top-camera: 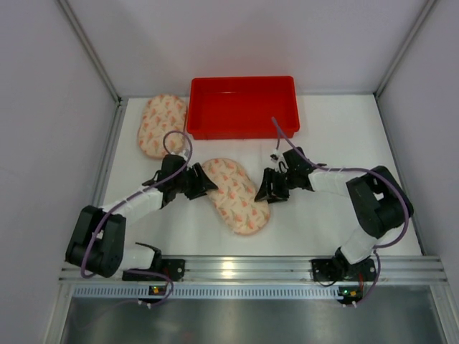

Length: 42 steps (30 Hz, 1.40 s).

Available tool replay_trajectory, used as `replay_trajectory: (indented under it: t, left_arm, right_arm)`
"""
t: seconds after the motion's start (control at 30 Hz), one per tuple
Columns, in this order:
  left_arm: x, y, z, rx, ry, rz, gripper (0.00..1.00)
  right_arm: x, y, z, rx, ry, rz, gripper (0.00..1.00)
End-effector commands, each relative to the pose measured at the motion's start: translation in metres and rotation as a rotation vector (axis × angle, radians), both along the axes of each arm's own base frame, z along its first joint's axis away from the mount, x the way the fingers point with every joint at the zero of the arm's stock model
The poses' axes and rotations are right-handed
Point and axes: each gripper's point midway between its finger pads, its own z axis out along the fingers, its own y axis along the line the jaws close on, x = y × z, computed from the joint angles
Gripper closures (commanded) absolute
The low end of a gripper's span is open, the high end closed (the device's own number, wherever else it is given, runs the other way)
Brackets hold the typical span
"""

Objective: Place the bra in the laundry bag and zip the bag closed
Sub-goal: Adjust the laundry bag at the center of the board, then pick up the laundry bag at the center of the board.

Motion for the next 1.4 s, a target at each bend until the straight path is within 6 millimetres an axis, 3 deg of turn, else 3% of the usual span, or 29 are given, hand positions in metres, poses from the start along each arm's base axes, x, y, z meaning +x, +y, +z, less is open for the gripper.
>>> replay_trajectory:
  t: [0.0, 0.03, 0.1, 0.13, 0.23, 0.33, 0.43, 0.6, 0.73, 0.87, 1.07, 1.27, 1.37]
  left_arm:
    - [0.039, -0.018, 0.02, -0.014, -0.13, -0.042, 0.47]
    - [0.051, -0.027, 0.018, -0.023, -0.122, -0.072, 0.53]
    - [0.062, -0.033, 0.021, -0.019, -0.139, -0.1, 0.53]
    - [0.072, -0.036, 0.029, -0.021, -0.165, -0.105, 0.44]
    - [0.074, -0.035, 0.038, -0.004, -0.199, -0.124, 0.27]
    - [0.058, -0.026, 0.037, 0.032, -0.157, -0.122, 0.15]
    - [0.034, -0.023, 0.033, -0.001, -0.107, -0.118, 0.13]
    - [0.002, -0.016, -0.001, -0.004, 0.017, -0.077, 0.11]
    - [-0.012, -0.027, -0.012, -0.016, 0.056, -0.106, 0.11]
    - [-0.011, -0.036, -0.012, -0.025, 0.032, -0.106, 0.09]
    - [0.007, -0.055, 0.002, -0.132, -0.027, -0.091, 0.14]
    - [0.031, -0.068, 0.019, -0.14, -0.105, -0.125, 0.4]
    - [0.035, -0.067, 0.027, -0.111, -0.112, -0.15, 0.61]
  right_arm:
    - [-0.01, 0.014, 0.027, 0.078, -0.06, 0.068, 0.47]
    - [-0.011, 0.014, 0.032, 0.084, -0.068, 0.08, 0.46]
    - [-0.013, 0.012, 0.039, 0.075, -0.088, 0.094, 0.43]
    - [-0.013, 0.011, 0.042, 0.077, -0.101, 0.096, 0.43]
    - [-0.011, 0.01, 0.049, 0.078, -0.134, 0.091, 0.37]
    - [-0.01, 0.008, 0.05, 0.067, -0.139, 0.082, 0.33]
    - [-0.008, 0.006, 0.045, 0.052, -0.133, 0.072, 0.26]
    - [-0.009, 0.013, 0.037, 0.083, -0.067, 0.054, 0.22]
    - [-0.008, 0.017, 0.032, 0.092, -0.036, 0.054, 0.22]
    - [-0.01, 0.022, 0.031, 0.102, -0.037, 0.069, 0.23]
    - [-0.016, 0.03, 0.032, 0.115, -0.041, 0.097, 0.23]
    - [-0.006, 0.032, 0.033, 0.074, -0.082, 0.127, 0.22]
    - [0.005, 0.024, 0.039, 0.051, -0.122, 0.109, 0.22]
